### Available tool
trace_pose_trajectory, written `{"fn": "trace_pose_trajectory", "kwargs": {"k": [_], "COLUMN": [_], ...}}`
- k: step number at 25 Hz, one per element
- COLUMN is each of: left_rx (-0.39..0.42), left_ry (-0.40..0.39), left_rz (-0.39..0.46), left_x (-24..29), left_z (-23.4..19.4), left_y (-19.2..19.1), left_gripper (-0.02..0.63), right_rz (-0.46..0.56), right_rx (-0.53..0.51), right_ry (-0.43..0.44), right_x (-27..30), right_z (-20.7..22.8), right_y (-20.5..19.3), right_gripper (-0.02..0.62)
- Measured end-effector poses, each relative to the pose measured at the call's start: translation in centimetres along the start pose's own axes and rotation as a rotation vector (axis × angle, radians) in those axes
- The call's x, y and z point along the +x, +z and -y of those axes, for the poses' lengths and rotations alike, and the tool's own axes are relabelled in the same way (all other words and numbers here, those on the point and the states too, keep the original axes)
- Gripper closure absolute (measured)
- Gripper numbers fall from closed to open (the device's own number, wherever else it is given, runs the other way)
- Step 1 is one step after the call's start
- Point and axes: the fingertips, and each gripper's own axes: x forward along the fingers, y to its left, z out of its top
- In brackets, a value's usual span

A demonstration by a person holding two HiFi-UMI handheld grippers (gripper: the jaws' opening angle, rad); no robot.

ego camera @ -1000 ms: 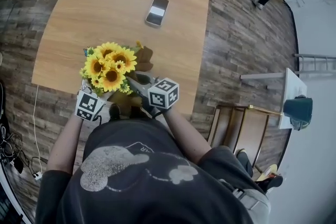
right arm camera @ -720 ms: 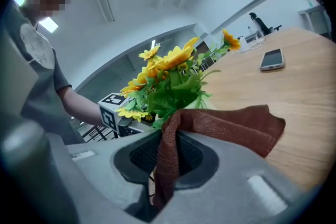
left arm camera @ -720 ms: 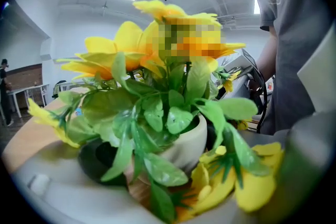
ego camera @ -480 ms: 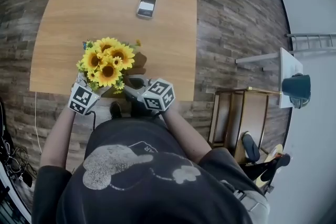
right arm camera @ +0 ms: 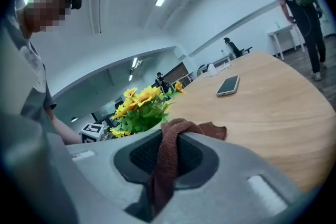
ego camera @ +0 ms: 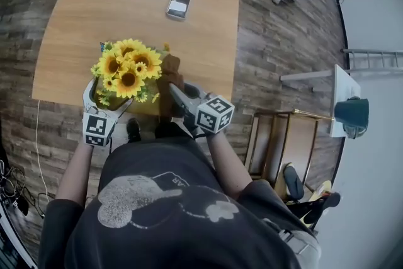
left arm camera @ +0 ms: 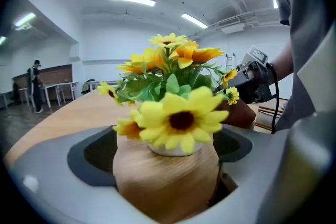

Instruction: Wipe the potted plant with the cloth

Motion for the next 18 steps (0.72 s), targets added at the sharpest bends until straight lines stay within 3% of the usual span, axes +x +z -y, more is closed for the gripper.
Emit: {"fn": "trace_pose_trajectory", "kwargs": {"k": [7,11,16,18], "left_rx": [-0.189,-0.272,-0.359,-0.378], "left_ry": [0.224,0.348,0.575,0.621], "left_rz": [-0.017,-0.007,0.019,0.019], "left_x": [-1.7,-0.6,0.9,2.0], "left_z": [1.3,2.4,2.8,3.1], "left_y": [0.3,0.3,1.6,2.3], "left_gripper": [0.012,0.012,0.006,-0.002], "right_rz": [0.080,0.068,0.024,0.006], "right_rx": [-0.012,-0.035,-0.031,-0.037], "right_ry": [-0.006,0.059,0.140,0.170], "right_x": [-2.0,-2.2,-2.3,-2.1], "right_z": [4.2,5.5,6.4,6.5], "right_y": [4.7,6.1,5.8,5.6], "right_gripper": [0.549,0.549,0.549,0.549]}}
